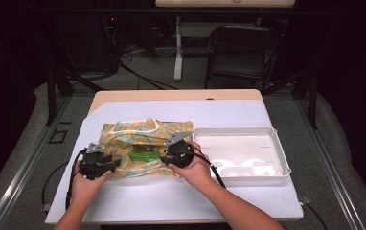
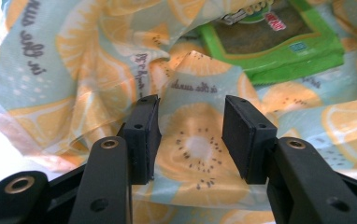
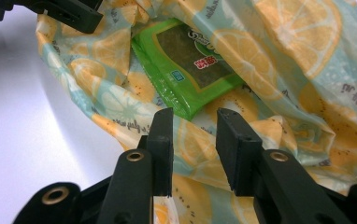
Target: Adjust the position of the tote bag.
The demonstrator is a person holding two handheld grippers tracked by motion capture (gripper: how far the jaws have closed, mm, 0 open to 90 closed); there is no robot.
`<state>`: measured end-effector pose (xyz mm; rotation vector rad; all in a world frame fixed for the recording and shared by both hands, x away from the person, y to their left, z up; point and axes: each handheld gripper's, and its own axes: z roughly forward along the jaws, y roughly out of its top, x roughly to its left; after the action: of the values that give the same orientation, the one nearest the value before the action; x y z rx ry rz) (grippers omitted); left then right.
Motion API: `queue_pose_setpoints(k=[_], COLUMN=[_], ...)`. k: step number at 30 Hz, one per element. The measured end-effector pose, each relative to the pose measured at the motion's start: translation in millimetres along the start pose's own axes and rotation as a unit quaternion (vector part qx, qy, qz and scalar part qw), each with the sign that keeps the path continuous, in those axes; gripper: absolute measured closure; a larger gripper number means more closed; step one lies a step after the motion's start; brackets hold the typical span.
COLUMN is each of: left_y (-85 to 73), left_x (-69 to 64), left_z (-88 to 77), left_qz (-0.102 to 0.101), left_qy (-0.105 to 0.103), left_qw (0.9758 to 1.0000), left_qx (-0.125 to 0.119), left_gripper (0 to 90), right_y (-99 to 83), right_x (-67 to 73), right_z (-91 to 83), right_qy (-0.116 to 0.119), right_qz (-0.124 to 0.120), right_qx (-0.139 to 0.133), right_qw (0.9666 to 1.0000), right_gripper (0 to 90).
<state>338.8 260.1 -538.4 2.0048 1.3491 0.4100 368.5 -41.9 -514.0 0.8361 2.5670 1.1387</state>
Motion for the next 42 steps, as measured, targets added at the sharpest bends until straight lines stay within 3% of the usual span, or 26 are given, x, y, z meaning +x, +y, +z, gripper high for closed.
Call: queue_pose_setpoints(k=[9,17,19,22,27,30,35,42], left_y=[-10.3,-13.2,-13.1,-12.4,-12.6,-9.0,1.4,20.5], left_x=[5.4,4.5,3.1,3.8,4.5,0.4,-9.6,-11.8], left_z=[4.4,4.8,3.5,-1.3,-3.1,-13.1,-38.7,-56.6], left_qz=[0.003,0.010,0.009,0.006,-0.009,-0.013,0.011,0.030], left_qy=[0.010,0.011,0.011,0.009,0.005,-0.008,-0.004,0.008], left_qw=[0.9997,0.9995,0.9995,0.9995,0.9996,0.9999,0.9993,0.9974], left_qx=[0.023,0.029,0.028,0.029,0.028,0.002,-0.034,-0.064], left_gripper=[61.8,79.0,88.1,89.4,83.3,75.1,68.9,64.9], right_y=[-5.1,-5.9,-6.4,-6.8,-7.8,-8.1,-9.5,-10.4], right_x=[1.3,2.0,2.0,1.4,0.1,-0.1,-0.9,0.0], right_z=[3.9,3.6,3.6,3.4,3.5,2.8,3.7,4.1], right_qy=[0.005,0.006,0.006,0.006,0.005,0.005,0.006,0.005], right_qz=[0.003,0.004,0.003,0.003,0.005,0.004,0.006,0.007], right_qx=[0.006,0.007,0.008,0.009,0.008,0.009,0.008,0.009], right_qw=[1.0000,0.9999,0.9999,0.9999,0.9999,0.9999,0.9999,0.9999], right_gripper=[67.7,67.8,67.9,67.9,68.1,68.1,68.1,68.1])
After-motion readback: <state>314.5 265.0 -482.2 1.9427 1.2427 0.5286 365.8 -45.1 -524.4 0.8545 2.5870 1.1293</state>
